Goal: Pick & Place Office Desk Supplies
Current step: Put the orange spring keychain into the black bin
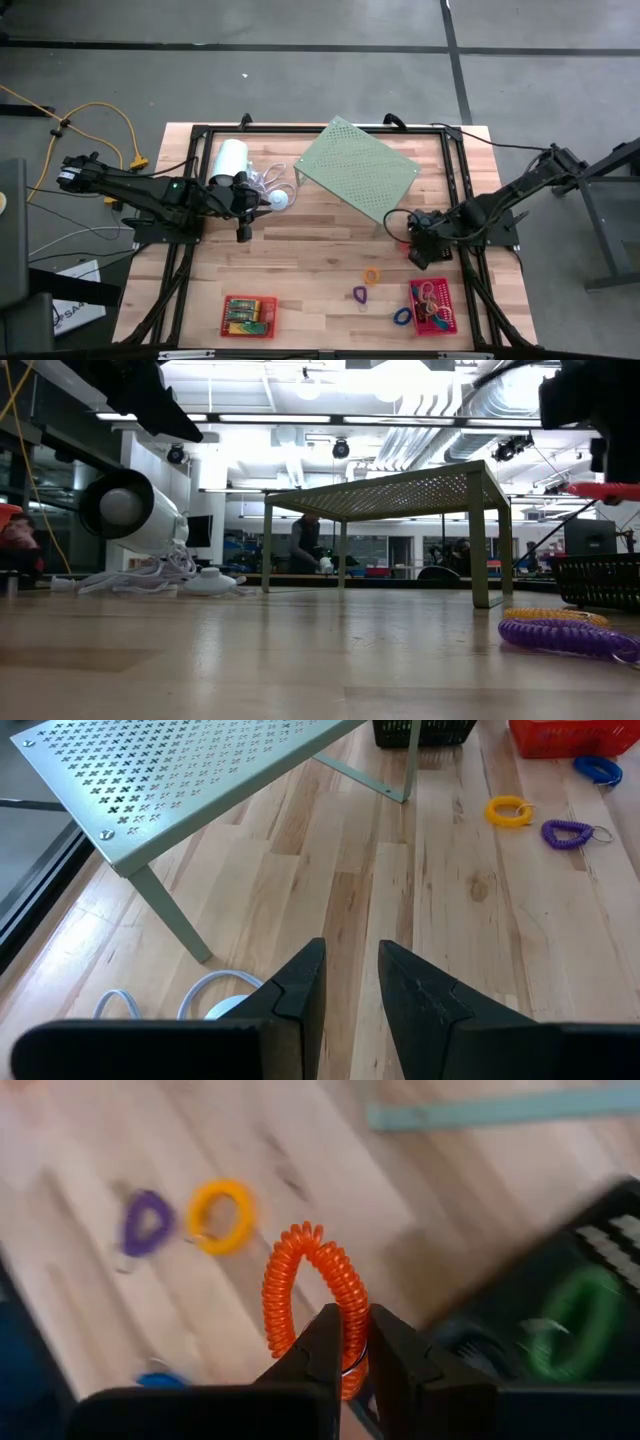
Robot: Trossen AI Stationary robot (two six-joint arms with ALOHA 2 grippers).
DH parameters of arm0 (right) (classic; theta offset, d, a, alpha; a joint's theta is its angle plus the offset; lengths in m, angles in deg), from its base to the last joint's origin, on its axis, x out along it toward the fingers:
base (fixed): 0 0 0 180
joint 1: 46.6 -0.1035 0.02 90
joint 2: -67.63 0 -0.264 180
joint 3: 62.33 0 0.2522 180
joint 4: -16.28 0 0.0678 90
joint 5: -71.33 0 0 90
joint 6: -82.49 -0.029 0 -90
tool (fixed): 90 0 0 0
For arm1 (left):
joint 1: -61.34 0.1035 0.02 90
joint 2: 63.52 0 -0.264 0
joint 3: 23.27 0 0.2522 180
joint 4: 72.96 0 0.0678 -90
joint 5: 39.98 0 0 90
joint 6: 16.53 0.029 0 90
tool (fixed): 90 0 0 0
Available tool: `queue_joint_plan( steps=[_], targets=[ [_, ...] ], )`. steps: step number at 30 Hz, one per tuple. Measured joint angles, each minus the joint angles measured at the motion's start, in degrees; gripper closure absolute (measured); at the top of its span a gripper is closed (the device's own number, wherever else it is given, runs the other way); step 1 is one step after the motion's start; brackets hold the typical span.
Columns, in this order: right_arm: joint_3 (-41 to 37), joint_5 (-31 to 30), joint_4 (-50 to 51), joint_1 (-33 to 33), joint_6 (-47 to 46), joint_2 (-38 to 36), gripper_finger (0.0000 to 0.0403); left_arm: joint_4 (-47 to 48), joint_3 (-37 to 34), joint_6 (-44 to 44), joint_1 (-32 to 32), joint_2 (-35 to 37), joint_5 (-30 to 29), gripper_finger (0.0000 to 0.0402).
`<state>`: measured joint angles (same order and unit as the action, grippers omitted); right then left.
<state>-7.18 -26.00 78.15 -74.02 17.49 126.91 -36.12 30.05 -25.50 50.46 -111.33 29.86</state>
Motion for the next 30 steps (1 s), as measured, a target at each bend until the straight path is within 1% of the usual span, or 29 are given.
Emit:
queue_joint_plan(
  steps=[8, 13, 18, 22, 30],
  targets=[
    [0.01, 0.09, 11.37, 0.00, -6.71, -2.39, 0.0378, -0.01, 0.00, 0.02, -0.01, 0.00, 0.00, 0.0313],
    [0.00, 1.57, 16.51, 0.00, -11.51, -2.53, 0.0378, -0.02, 0.00, 0.00, -0.01, 0.01, 0.00, 0.0313],
    [-0.17, 1.64, 16.43, 0.00, -11.81, -2.37, 0.0378, -0.01, 0.00, 0.00, -0.01, 0.01, 0.00, 0.0313],
    [-3.00, 2.54, 15.23, 0.00, -13.39, -0.63, 0.0378, -0.02, 0.00, 0.00, 0.00, 0.01, 0.00, 0.0313],
    [-9.59, 5.70, 6.19, 0.00, -14.68, 1.03, 0.0378, -0.01, 0.00, 0.01, -0.01, 0.00, 0.00, 0.0313]
  ],
)
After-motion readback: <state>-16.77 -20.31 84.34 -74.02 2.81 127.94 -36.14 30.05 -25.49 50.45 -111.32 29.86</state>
